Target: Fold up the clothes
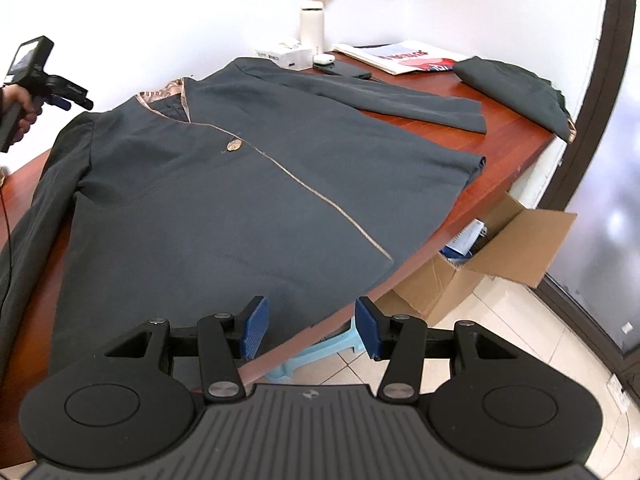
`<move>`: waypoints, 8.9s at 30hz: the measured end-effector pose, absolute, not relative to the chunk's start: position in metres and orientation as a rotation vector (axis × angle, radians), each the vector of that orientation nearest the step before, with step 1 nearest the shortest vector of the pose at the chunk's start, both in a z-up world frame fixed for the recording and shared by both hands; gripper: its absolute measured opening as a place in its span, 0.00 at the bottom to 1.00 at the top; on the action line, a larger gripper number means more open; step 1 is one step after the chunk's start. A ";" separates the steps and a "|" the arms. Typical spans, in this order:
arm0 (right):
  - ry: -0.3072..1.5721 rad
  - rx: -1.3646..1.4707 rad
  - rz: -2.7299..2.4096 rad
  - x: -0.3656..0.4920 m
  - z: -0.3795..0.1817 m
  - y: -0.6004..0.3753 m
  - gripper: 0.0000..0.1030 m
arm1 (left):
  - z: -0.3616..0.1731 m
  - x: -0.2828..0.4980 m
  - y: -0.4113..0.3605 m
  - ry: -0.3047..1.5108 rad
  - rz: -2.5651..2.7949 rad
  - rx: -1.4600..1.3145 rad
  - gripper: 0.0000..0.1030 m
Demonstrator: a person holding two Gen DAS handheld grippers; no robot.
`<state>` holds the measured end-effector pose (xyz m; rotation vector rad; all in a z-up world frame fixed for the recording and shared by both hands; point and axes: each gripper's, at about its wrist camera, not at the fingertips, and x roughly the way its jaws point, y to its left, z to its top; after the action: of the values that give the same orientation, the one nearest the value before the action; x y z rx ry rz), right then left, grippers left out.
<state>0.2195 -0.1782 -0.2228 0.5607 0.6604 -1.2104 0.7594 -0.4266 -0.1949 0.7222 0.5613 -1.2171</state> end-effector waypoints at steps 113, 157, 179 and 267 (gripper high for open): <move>0.713 0.615 -1.177 0.264 -0.201 -0.133 0.57 | -0.210 0.708 -0.416 0.351 -1.358 0.971 0.29; 0.606 0.887 -0.729 0.319 -0.266 -0.106 0.54 | -0.253 0.699 -0.372 0.421 -1.400 1.000 0.30; 0.504 0.777 -0.731 0.309 -0.223 -0.097 0.01 | -0.256 0.700 -0.378 0.379 -1.424 1.061 0.33; 0.638 0.174 -0.323 0.086 -0.091 -0.340 0.87 | -0.077 0.236 -0.136 0.666 -0.793 0.185 0.80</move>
<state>0.0861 -0.3403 -0.0908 0.1740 0.6381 -0.3234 0.2358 -0.1363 -0.0771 0.1847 0.6664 -0.7929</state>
